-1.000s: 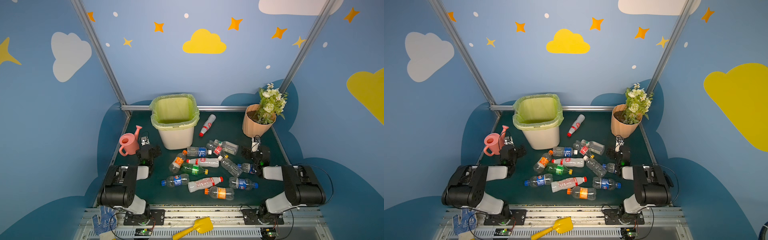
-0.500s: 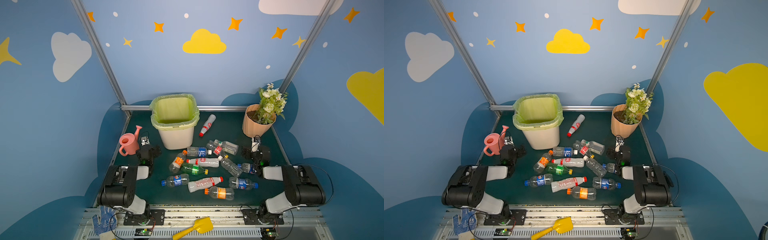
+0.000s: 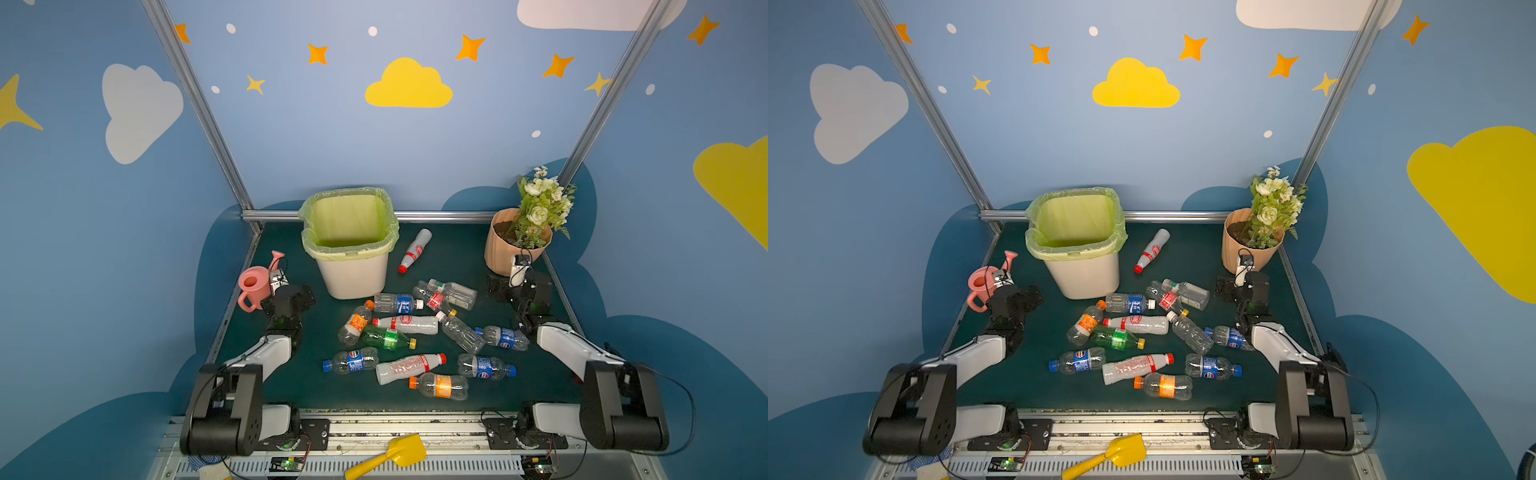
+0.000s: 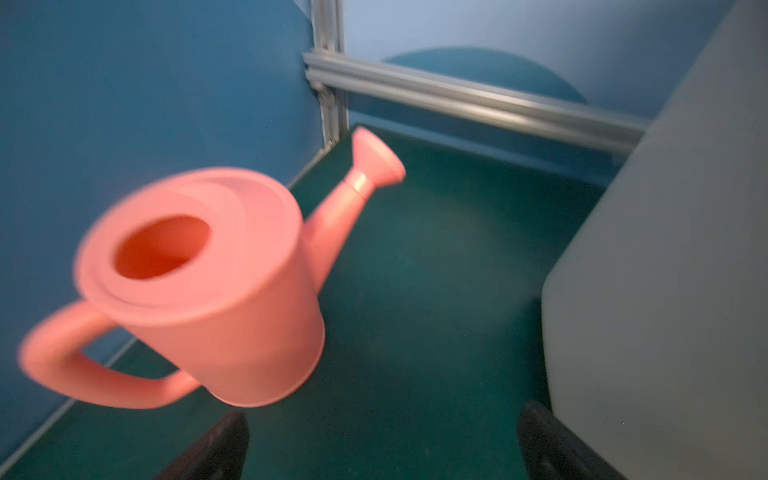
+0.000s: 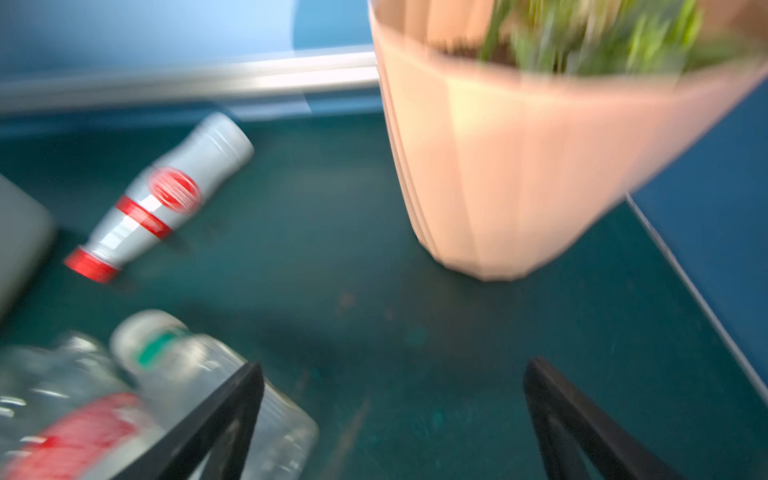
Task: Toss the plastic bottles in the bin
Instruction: 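Reach the right gripper to the white red-labelled bottle beside the bin and grasp it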
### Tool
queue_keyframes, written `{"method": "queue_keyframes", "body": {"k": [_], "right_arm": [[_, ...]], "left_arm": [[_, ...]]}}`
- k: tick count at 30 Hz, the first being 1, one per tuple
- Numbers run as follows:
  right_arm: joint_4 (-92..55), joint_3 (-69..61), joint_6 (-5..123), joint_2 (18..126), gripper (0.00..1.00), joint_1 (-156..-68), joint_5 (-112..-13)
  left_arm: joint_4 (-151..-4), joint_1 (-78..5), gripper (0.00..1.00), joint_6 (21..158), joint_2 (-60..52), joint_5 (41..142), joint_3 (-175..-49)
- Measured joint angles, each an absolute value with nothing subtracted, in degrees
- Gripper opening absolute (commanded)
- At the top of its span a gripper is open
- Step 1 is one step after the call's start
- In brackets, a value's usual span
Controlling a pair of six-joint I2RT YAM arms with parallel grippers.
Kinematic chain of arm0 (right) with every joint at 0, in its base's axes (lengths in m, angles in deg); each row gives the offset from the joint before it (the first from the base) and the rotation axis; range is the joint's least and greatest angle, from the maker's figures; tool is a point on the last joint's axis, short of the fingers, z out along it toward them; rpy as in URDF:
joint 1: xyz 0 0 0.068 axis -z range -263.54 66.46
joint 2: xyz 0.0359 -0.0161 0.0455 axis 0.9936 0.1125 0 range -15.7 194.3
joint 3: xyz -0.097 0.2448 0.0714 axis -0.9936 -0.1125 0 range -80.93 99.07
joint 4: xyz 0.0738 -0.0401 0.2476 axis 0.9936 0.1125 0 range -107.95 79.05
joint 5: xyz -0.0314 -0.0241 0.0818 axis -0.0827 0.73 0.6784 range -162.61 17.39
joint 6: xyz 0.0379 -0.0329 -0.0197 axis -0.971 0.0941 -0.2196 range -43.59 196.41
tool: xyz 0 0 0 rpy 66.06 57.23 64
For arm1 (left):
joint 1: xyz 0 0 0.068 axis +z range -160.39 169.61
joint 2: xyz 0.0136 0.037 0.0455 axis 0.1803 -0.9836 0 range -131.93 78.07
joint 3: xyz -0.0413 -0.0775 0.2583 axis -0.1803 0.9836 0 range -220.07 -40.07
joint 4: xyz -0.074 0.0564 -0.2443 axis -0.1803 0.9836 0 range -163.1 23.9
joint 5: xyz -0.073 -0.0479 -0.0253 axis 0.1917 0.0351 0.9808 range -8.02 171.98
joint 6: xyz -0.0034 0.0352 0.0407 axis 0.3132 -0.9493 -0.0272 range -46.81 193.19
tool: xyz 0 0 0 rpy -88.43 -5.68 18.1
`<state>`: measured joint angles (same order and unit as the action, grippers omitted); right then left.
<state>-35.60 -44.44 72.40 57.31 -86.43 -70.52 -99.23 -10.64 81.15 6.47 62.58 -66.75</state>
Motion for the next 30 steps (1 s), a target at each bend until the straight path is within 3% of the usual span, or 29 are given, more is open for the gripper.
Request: {"method": "queue_keyframes", "body": {"k": [5, 9, 19, 30], "right_arm": [[-24.6, -36.0, 67.6, 54.3, 0.94, -89.8, -66.9], [-16.2, -27.4, 62.8, 59.0, 0.90, -94.0, -65.2], [0.6, 0.0, 50.4, 85.3, 0.89, -104.0, -64.5], [8.7, 22.6, 44.7, 109.1, 0.90, -107.1, -63.2]], "left_arm": [[-88.4, -10.5, 1.00, 83.9, 18.1, 59.6, -71.0], [-81.7, -10.5, 1.00, 87.4, 23.8, 58.5, -71.8], [-69.4, -10.5, 1.00, 93.7, 30.2, 55.5, -71.8], [-65.5, -10.4, 1.00, 93.6, 32.4, 54.8, -71.8]]}}
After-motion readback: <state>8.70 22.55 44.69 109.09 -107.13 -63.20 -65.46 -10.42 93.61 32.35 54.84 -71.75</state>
